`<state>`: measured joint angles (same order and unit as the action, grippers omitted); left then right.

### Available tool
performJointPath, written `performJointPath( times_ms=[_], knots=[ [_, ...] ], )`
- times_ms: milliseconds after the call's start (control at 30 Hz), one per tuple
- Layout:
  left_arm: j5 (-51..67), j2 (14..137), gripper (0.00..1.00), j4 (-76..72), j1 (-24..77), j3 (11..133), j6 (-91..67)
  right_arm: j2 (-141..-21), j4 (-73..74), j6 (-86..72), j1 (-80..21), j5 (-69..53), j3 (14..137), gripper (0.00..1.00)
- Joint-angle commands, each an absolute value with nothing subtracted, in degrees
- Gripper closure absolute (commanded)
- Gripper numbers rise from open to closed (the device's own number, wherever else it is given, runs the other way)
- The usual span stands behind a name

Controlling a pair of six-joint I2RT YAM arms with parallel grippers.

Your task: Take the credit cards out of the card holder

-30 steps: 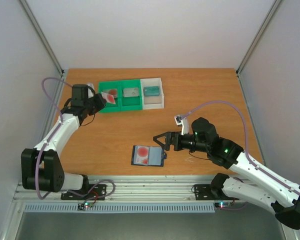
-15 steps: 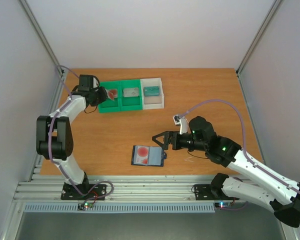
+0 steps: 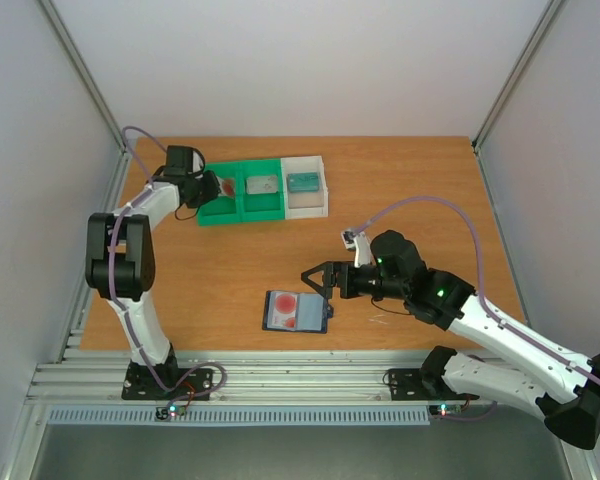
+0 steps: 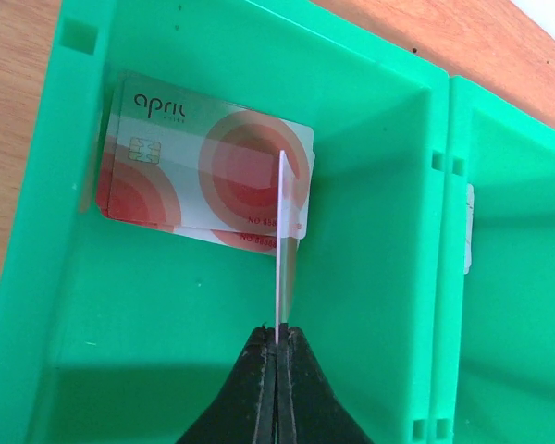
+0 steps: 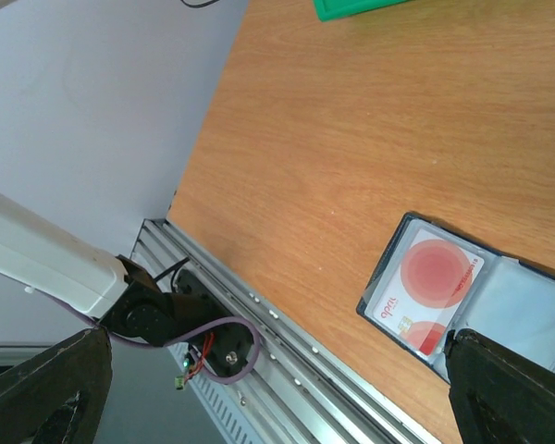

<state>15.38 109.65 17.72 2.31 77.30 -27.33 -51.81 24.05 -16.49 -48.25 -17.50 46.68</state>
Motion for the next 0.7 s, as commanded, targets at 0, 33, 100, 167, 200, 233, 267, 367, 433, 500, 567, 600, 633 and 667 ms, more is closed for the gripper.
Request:
performJointPath(
  times_ms=[0,33,100,167,200,233,267,367,433,500,567,600,633,667],
  knots=[
    [15.1,111.2,1.0,14.4,2.1,79.8,-26.8,-52.2,24.4,-15.0,-48.3,-16.4,48.4,0.02],
    [15.1,111.4,0.99,13.9,2.1,79.8,-26.9,-52.3,24.5,-14.9,-48.3,-16.3,48.4,0.01],
    [14.8,111.9,0.98,13.6,2.1,80.3,-27.3,-52.5,24.4,-14.9,-48.3,-16.3,48.4,0.02],
    [14.3,112.8,0.96,14.1,2.1,81.2,-27.4,-52.6,24.4,-14.9,-48.3,-16.3,48.4,0.02],
    [14.0,113.3,0.96,14.5,2.1,81.7,-27.4,-52.7,24.4,-14.9,-48.4,-16.3,48.5,0.02],
    [13.7,113.8,0.96,14.8,2.1,82.3,-27.5,-52.8,24.5,-14.9,-48.3,-16.2,48.5,0.01],
    [13.5,114.3,0.95,15.1,2.1,82.8,-27.5,-52.8,24.7,-14.8,-48.3,-16.1,48.6,0.01],
    [12.4,115.6,0.91,16.6,2.1,84.0,-27.2,-52.4,25.8,-14.3,-48.3,-15.0,49.0,0.02],
    [11.7,115.8,0.87,16.9,2.1,84.3,-27.0,-52.0,26.3,-14.2,-48.3,-14.6,49.0,0.02],
    [11.2,115.7,0.84,17.5,2.1,84.7,-27.0,-51.6,26.5,-14.2,-48.3,-14.4,49.0,0.01],
    [10.9,115.5,0.82,17.8,2.1,84.9,-27.0,-51.4,26.7,-14.2,-48.3,-14.1,49.0,0.01],
    [10.6,115.3,0.81,18.0,2.1,85.1,-27.0,-51.4,26.9,-14.1,-48.3,-14.1,49.1,0.02],
    [10.3,115.2,0.8,18.3,2.1,85.2,-26.9,-51.4,27.1,-14.0,-48.3,-14.1,49.2,0.02],
    [10.1,114.9,0.79,18.6,2.1,85.2,-26.9,-51.4,27.1,-14.0,-48.3,-14.1,49.3,0.02]
  ],
)
